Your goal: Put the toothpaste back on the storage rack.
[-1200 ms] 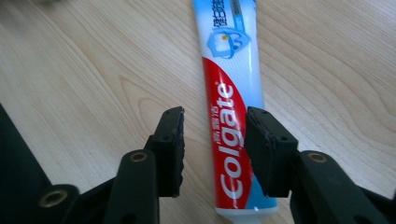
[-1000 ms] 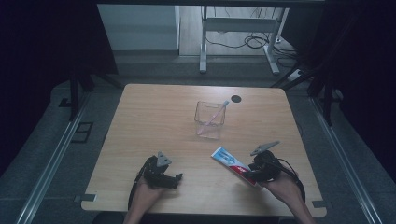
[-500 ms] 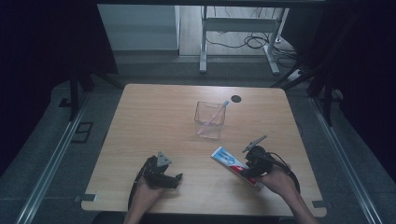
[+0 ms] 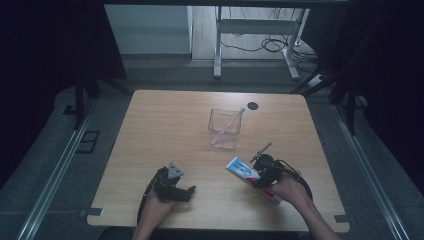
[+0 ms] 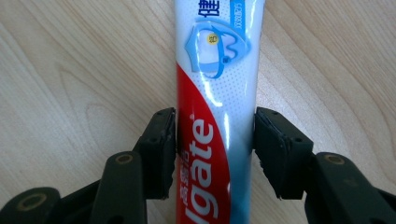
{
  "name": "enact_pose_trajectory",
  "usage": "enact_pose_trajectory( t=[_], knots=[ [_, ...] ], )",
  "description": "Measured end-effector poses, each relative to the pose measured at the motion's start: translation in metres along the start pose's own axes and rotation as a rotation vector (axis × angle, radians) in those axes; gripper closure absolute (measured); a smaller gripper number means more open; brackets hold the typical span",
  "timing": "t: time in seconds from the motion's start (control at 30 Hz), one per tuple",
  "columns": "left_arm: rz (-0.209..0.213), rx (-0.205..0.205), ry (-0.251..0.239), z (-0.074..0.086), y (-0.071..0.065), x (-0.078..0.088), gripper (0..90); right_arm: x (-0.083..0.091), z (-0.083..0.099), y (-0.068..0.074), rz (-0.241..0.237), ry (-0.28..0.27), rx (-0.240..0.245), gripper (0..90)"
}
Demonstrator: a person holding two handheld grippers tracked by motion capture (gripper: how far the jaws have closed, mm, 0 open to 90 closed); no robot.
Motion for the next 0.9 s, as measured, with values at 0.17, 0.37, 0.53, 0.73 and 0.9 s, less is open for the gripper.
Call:
enact_pose_trajectory(
  t=[0.17,0.37,0.53,0.73,0.9],
  knots=[
    [0.000,0.000,0.001,0.000,0.000,0.000,6.4,-0.005,-0.005,-0.002,-0.012,0.033,-0.003,47.7],
    [-0.001,0.000,-0.001,0.000,0.000,0.000,6.4,-0.008,-0.008,-0.003,-0.018,0.050,0.003,47.4],
    [-0.001,0.000,-0.001,0.000,0.000,0.000,6.4,-0.012,-0.012,-0.002,-0.021,0.075,0.008,48.0],
    [-0.001,0.000,-0.001,0.000,0.000,0.000,6.4,-0.012,-0.014,-0.003,-0.022,0.088,0.013,51.1],
    [-0.001,0.000,-0.001,0.000,0.000,0.000,6.4,-0.011,-0.015,-0.003,-0.027,0.096,0.008,57.1]
  ],
)
Point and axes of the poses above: each handheld gripper's, and its own axes: x roughly backward along the jaws, z roughly out of its underside, y roughly to its left, the point moved 2 cm from there along -x, roughly forward along the jaws, and after that the axes turned 13 degrees about x, right-handed, at the moved point
